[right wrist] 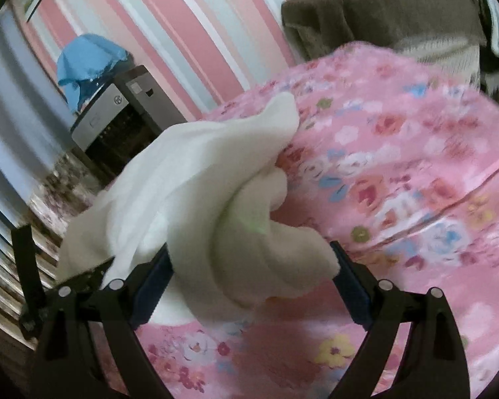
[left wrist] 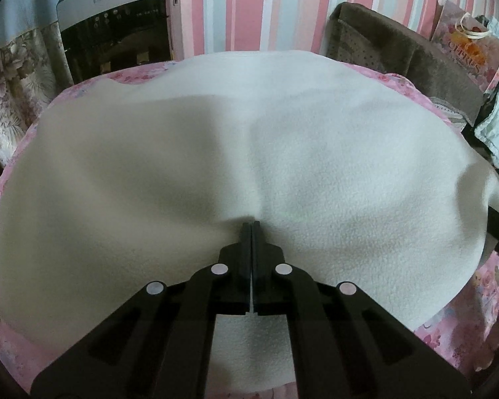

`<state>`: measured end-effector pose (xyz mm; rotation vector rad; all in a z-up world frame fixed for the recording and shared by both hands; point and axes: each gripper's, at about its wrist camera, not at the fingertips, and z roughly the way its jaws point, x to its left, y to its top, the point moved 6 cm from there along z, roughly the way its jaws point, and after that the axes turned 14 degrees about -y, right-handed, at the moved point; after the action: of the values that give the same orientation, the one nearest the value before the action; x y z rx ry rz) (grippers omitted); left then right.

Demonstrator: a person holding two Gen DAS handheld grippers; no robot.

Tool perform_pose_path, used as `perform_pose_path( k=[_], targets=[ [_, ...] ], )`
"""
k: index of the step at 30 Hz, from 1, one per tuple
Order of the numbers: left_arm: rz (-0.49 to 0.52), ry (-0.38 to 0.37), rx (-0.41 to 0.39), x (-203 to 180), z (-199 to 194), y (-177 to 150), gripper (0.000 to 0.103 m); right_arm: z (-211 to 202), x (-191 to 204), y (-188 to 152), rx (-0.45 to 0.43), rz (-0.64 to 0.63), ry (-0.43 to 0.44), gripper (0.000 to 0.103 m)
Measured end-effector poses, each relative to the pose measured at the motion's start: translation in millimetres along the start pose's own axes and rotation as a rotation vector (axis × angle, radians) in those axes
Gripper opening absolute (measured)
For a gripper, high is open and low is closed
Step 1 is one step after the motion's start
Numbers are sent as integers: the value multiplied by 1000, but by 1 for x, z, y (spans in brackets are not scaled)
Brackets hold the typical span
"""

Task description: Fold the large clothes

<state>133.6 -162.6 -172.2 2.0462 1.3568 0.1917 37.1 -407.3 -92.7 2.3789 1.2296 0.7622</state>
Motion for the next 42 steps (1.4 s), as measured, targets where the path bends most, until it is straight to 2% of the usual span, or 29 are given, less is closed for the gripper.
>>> perform_pose_path(
  k=[2, 3, 4, 7, 9, 13, 18, 24, 31, 37, 40, 42],
  targets=[
    [-16, -7, 0, -1, -4, 2, 0, 10, 3, 0, 24, 22, 31, 87],
    [-22, -13, -2, -1, -7, 4, 0, 13, 6, -1, 29, 28, 53, 78],
    [-31, -30, -13, -2, -12, 6, 0, 15, 8, -1, 36, 35, 69, 76],
    [-8, -85, -49, -13, -25, 10, 0, 22, 12, -1, 46, 47, 71, 76],
    [3, -117, -39, -21, -22, 10, 0, 23, 14, 0, 39, 47, 74, 76],
    [-6, -107, -2, -18, 6, 4, 0, 26, 19, 2, 42, 18, 75, 76],
    [7, -99, 7, -20, 8, 4, 0, 16, 30, 11, -29, -67, 67, 54],
    [-10, -112, 5, -17, 10, 4, 0, -18, 54, 28, -154, -99, 104, 44],
    [-41, -173, 10, -10, 8, 3, 0, -53, 112, 41, -239, -287, 105, 42],
    [-71, -233, 24, -6, 6, 4, 0, -72, 169, 39, -274, -463, 117, 39],
    [-116, -303, 12, 8, -12, 2, 0, -82, 201, 37, -299, -539, 129, 38],
    [-125, -294, 1, 24, -35, -3, 0, -89, 218, 35, -320, -592, 136, 37]
  ],
)
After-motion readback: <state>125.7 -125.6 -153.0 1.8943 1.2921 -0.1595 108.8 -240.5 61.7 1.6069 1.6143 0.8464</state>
